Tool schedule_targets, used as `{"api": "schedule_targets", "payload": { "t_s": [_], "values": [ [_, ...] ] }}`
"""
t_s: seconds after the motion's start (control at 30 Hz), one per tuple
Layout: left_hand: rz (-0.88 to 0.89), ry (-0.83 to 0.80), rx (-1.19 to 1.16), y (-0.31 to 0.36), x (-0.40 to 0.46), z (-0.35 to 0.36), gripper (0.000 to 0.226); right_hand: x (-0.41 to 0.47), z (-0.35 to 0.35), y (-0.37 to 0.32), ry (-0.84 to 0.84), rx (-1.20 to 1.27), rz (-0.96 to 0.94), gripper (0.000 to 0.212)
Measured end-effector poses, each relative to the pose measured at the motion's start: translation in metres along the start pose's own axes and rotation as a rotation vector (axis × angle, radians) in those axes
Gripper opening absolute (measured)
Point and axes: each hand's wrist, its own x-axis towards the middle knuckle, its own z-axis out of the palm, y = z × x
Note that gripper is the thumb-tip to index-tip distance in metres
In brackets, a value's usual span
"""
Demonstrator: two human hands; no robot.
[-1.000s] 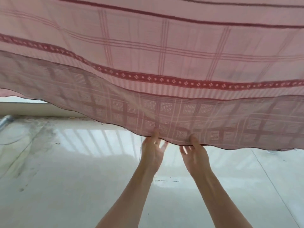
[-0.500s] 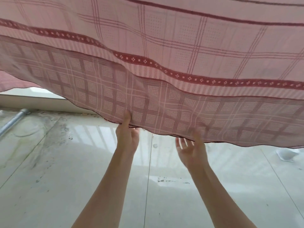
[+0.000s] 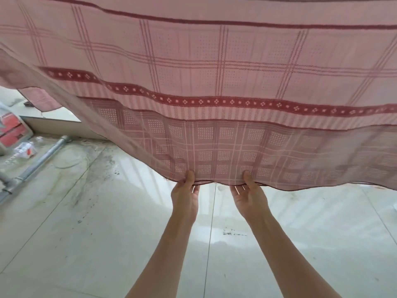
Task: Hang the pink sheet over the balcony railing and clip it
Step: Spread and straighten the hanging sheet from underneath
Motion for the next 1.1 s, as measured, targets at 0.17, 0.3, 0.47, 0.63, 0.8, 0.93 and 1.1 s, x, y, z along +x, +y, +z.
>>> {"api": "schedule_targets", "payload": {
  "t_s": [0.17, 0.3, 0.47, 0.63, 0.8, 0.93, 1.1],
  "values": [
    [-0.009, -0.095, -0.047, 0.016, 0.001, -0.006, 0.021, -0.002, -0.005, -0.005, 0.016, -0.009, -0.004, 0.011],
    [0.107, -0.25, -0.059, 0.064, 0.019, -0.018, 0.046, 0.0, -0.005, -0.011, 0.051, -0.009, -0.025, 0.011],
    [0.192, -0.004, -0.049, 0.085, 0.021, -0.039, 0.022, 0.006, -0.002, -0.005, 0.053, 0.018, -0.058, 0.011],
    [0.188, 0.074, -0.021, 0.084, 0.018, -0.052, 0.023, -0.002, 0.014, 0.042, -0.012, -0.017, 0.108, 0.016],
    [0.158, 0.031, 0.007, 0.09, 0.014, -0.067, 0.016, -0.002, 0.039, 0.1, -0.197, -0.215, 0.282, 0.049],
    [0.168, 0.024, -0.014, 0.094, 0.02, -0.072, 0.019, 0.003, 0.06, 0.126, -0.235, -0.289, 0.217, 0.02],
    [0.107, -0.009, -0.016, 0.094, 0.039, -0.062, 0.017, 0.021, 0.067, 0.128, -0.08, -0.199, 0.177, 0.011]
  ]
}}
